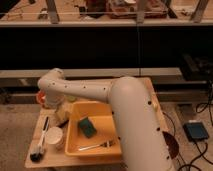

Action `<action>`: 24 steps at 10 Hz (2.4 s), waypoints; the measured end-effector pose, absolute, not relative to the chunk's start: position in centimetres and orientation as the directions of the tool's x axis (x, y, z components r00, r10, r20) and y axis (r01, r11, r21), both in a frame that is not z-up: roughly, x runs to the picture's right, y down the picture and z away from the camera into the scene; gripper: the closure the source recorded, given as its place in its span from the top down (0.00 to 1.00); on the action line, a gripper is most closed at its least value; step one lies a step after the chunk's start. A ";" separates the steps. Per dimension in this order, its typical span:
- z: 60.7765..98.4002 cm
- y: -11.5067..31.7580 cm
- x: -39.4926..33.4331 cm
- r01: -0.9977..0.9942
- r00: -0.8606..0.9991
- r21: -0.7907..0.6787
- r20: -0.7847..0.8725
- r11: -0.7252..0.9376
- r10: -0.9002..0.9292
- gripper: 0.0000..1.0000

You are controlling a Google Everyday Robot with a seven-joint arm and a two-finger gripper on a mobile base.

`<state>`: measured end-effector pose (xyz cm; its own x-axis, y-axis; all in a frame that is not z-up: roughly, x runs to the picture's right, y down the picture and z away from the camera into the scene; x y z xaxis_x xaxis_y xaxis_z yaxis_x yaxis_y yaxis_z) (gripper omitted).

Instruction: Place eraser in tray

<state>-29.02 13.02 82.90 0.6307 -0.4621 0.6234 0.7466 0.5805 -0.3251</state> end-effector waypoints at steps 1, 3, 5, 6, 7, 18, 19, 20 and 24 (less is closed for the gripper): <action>83.5 13.8 -29.0 0.754 0.626 -0.330 0.621 0.568 -0.471 0.80; 84.2 14.8 -29.0 0.764 0.620 -0.336 0.618 0.552 -0.483 0.80; 84.8 15.7 -29.0 0.767 0.623 -0.352 0.607 0.537 -0.493 0.80; 85.1 16.1 -29.1 0.768 0.626 -0.362 0.600 0.529 -0.498 0.78; 85.2 16.3 -29.2 0.768 0.628 -0.370 0.594 0.523 -0.502 0.70; 82.7 11.9 -26.7 0.722 0.682 -0.372 0.523 0.584 -0.511 0.00; 82.0 10.2 -26.8 0.731 0.672 -0.347 0.519 0.588 -0.529 0.00; 81.6 8.0 -27.0 0.742 0.655 -0.306 0.525 0.597 -0.544 0.00; 81.2 3.5 -27.7 0.704 0.612 -0.131 0.610 0.698 -0.503 0.00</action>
<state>-27.66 3.49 81.16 0.6122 -0.5026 0.6104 0.7040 0.6979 -0.1314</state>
